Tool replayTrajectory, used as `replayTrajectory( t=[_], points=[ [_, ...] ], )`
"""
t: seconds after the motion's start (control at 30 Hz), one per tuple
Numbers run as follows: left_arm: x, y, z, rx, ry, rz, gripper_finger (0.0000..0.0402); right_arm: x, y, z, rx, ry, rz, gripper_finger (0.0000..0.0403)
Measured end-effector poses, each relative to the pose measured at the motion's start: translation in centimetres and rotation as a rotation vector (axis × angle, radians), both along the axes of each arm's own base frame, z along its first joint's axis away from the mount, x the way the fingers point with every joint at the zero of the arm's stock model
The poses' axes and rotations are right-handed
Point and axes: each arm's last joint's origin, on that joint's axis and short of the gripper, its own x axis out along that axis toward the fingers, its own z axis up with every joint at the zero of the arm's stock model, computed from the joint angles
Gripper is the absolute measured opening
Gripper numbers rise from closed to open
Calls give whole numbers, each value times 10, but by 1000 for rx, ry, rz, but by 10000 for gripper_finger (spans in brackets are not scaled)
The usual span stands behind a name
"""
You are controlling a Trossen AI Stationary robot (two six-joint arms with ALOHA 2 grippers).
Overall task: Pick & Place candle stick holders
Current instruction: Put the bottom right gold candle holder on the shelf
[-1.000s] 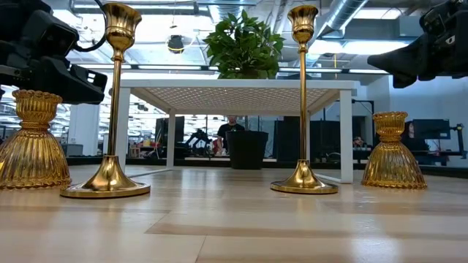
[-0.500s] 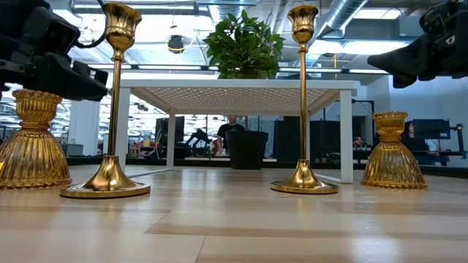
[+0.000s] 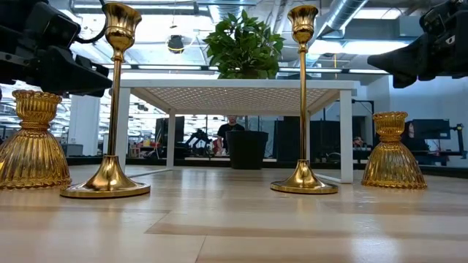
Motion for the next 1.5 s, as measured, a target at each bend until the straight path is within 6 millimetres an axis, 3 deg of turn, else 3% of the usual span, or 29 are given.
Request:
replayTrajectory(
  t=[0.53,1.0,1.3,1.5],
  points=[
    [-1,1,20,-134,-196,10,8,0,-9,3,6,-36,-104,0],
    [-1,1,22,-139,-210,15,8,0,-9,3,10,-41,-97,0],
    [-2,-1,22,-163,-211,-41,8,1,6,3,151,-51,278,0],
    [-2,-1,22,-210,-204,-58,8,-3,18,-3,165,76,492,0]
  ],
)
